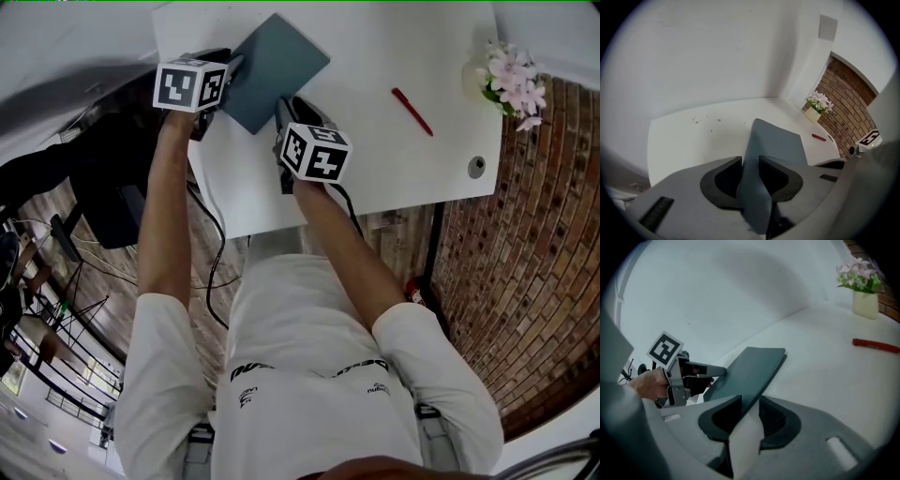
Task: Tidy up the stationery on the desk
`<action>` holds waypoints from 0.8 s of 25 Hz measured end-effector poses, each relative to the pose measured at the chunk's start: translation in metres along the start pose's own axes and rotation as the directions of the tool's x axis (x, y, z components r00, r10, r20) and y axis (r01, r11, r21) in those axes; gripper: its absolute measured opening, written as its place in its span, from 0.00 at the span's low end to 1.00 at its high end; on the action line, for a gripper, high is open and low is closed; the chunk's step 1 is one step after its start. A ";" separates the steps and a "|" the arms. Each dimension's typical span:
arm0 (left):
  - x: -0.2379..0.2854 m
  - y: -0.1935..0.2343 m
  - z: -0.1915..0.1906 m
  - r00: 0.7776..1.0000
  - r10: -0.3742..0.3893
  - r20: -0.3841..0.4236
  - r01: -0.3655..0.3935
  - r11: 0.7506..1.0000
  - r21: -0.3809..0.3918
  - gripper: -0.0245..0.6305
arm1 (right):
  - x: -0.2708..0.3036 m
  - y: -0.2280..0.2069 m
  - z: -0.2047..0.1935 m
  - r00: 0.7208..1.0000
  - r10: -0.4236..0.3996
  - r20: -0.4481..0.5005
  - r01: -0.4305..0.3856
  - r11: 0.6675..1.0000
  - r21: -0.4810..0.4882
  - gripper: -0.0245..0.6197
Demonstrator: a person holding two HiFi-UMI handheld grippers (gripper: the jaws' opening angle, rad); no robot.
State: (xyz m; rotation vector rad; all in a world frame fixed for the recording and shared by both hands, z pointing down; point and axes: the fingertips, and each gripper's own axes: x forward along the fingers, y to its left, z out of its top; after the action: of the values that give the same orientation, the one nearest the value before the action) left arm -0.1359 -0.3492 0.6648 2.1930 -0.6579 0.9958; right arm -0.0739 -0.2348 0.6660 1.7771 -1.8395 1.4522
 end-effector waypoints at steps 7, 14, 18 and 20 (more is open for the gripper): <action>-0.001 -0.005 -0.003 0.999 -0.015 -0.037 0.016 1.000 0.015 0.21 | -0.002 0.001 0.000 1.000 0.004 -0.009 -0.004 1.000 -0.014 0.18; -0.004 -0.010 -0.010 1.000 0.003 -0.026 -0.003 1.000 -0.013 0.21 | -0.003 -0.004 0.002 1.000 0.016 -0.010 -0.016 0.999 0.052 0.18; -0.006 -0.017 -0.017 1.000 0.006 -0.027 -0.007 1.000 -0.031 0.21 | -0.008 -0.010 0.003 1.000 0.005 -0.017 -0.005 0.999 0.036 0.18; -0.007 -0.022 -0.021 1.000 0.003 -0.028 -0.005 0.999 -0.039 0.21 | -0.011 -0.015 0.003 1.000 -0.003 -0.018 0.003 0.999 0.034 0.18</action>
State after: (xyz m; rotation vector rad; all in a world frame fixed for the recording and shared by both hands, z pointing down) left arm -0.1355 -0.3184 0.6630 2.1404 -0.6637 1.0058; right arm -0.0576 -0.2266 0.6642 1.7752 -1.8134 1.5022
